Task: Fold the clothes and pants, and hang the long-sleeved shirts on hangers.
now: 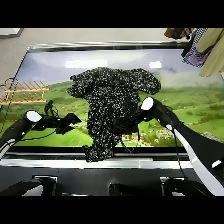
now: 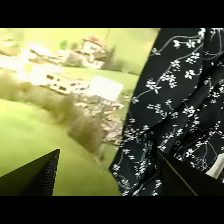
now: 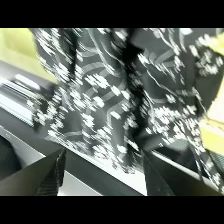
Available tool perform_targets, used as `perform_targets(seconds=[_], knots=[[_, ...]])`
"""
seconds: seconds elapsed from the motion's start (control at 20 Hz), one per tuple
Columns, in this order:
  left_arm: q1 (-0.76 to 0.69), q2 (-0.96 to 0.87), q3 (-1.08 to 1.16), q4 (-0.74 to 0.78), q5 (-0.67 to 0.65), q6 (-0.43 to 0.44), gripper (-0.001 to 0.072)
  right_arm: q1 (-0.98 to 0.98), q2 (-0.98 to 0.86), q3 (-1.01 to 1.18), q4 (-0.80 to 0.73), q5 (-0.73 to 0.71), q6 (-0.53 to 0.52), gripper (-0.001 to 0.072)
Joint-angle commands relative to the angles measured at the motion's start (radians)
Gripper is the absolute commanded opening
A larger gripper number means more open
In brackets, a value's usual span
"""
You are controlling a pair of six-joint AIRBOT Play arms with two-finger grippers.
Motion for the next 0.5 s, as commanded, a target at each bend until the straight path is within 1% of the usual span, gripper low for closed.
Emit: perform_targets(seconds=[0.0, 0.2, 0.25, 0.3, 0.35, 0.4, 0.45], knots=[[-0.027, -0.015, 0.000, -0.038, 0.036, 0.000, 0.0720, 0.039, -0.032, -0.034, 0.003, 0.009, -0.031, 0.0560], [-0.027, -0.015, 0.000, -0.038, 0.035, 0.000, 0.0720, 0.146, -0.094, -0.091, 0.053, -0.049, -0.061, 0.0564], [-0.027, -0.015, 0.000, -0.038, 0.035, 0.000, 0.0720, 0.170, -0.098, -0.093, 0.067, -0.073, -0.073, 0.0554], [-0.027, -0.015, 0.000, -0.038, 0.035, 0.000, 0.0720, 0.187, -0.098, -0.093, 0.090, -0.101, -0.085, 0.0520], [-0.027, -0.015, 0.000, -0.039, 0.035, 0.000, 0.0720, 0.200, -0.098, -0.093, 0.117, -0.129, -0.084, 0.0433], [-0.027, -0.015, 0.000, -0.040, 0.035, 0.000, 0.0720, 0.205, -0.098, -0.092, 0.133, -0.144, -0.084, 0.0275], [-0.027, -0.015, 0.000, -0.045, 0.035, 0.000, 0.0720, 0.202, -0.095, -0.092, 0.135, -0.151, -0.080, 0.0043]])
